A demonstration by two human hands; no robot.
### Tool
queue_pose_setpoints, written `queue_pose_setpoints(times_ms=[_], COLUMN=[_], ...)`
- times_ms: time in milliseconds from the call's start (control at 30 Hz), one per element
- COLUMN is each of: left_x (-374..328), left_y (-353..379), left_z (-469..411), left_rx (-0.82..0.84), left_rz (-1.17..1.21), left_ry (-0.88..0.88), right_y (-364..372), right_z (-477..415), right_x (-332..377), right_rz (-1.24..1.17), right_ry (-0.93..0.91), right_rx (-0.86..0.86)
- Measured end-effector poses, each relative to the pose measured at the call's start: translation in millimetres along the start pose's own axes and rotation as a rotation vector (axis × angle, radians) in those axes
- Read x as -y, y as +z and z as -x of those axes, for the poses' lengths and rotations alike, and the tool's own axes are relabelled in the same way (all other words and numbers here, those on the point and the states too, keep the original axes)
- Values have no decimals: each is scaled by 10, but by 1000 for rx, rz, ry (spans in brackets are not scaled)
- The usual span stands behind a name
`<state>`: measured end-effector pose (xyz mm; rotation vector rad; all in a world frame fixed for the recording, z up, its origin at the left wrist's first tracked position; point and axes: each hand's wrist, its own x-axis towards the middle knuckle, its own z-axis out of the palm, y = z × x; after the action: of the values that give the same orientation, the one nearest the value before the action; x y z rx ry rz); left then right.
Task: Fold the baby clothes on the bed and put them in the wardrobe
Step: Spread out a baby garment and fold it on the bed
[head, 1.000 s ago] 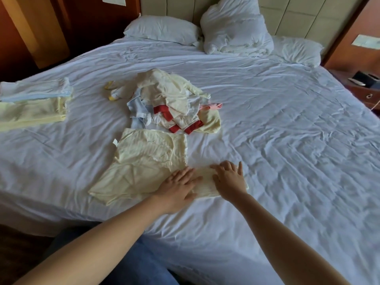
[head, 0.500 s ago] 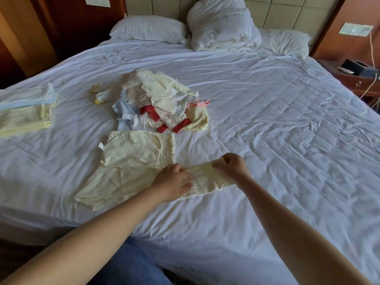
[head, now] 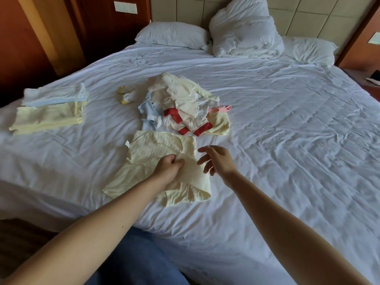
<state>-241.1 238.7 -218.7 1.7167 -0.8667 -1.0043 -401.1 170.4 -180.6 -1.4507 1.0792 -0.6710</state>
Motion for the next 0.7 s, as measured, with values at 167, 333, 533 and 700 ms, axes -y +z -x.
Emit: queue_pose_setpoints(times_ms=[167, 333, 533, 700], left_x=[195, 485, 655, 836], left_y=[-628, -1165, -1303, -1321], left_z=[26, 60, 63, 78], left_rx=[-159, -243, -348, -231], left_rz=[-80, -248, -634, -915], left_ry=[55, 74, 128, 695], right_y=[409, 788, 980, 913], right_z=[-8, 62, 113, 144], right_x=[-254, -430, -622, -716], right_rz=[451, 727, 975, 1134], right_ry=[-242, -367, -414, -393], right_rx=[-81, 61, 212, 219])
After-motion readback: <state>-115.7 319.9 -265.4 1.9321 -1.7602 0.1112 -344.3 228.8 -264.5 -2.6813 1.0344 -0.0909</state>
